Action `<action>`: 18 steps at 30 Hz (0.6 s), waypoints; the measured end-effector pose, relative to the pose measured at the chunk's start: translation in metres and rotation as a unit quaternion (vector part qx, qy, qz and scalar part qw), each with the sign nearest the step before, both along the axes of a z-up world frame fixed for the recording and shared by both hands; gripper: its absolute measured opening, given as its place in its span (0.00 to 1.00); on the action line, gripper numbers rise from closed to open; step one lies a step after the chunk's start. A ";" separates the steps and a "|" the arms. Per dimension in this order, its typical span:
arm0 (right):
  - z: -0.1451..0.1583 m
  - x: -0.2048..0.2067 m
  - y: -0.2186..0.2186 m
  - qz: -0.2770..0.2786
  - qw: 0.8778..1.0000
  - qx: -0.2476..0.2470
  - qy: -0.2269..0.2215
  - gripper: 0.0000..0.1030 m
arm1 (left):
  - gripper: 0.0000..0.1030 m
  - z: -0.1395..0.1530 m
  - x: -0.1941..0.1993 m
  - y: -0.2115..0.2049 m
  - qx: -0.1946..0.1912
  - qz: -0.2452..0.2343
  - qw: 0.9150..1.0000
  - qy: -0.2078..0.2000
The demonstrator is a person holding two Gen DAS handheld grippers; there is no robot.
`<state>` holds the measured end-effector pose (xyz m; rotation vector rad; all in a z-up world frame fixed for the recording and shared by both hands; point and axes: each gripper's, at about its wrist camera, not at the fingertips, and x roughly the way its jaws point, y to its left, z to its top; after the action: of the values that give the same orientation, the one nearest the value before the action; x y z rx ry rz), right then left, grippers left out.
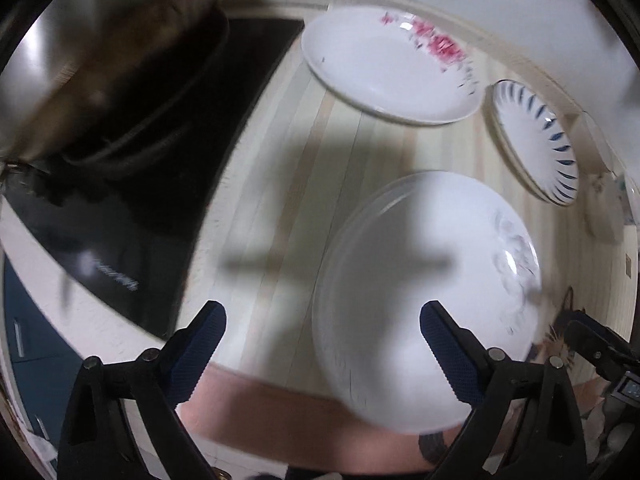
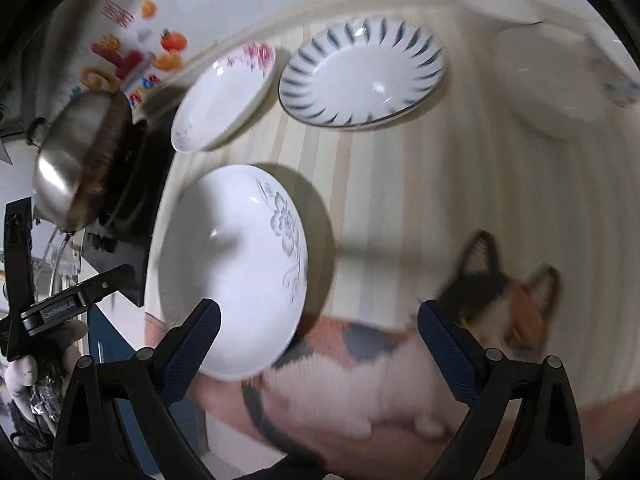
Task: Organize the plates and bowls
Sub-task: 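Grasp the grey-flower white plate rim with the left gripper while the right gripper grasps it too, then lift the grey-flower plate with both grippers and carry it toward the pink-flower plate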
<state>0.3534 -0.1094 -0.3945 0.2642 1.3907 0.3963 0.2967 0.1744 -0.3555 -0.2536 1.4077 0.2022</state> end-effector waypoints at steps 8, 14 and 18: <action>-0.059 0.047 0.037 0.046 0.997 0.017 0.062 0.48 | 0.43 -0.039 0.003 0.005 -0.051 0.000 0.998 0.039; -0.062 0.053 0.050 0.068 0.996 0.026 0.058 0.13 | 0.39 -0.036 -0.007 -0.002 -0.047 -0.004 0.998 0.035; -0.060 0.049 0.047 0.065 0.995 0.034 0.062 0.13 | 0.39 -0.030 -0.017 -0.012 -0.043 -0.009 0.998 0.036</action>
<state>0.4022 -0.0622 -0.4542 0.2580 1.5224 0.5425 0.2797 0.1622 -0.3851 -0.3079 1.4919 0.1369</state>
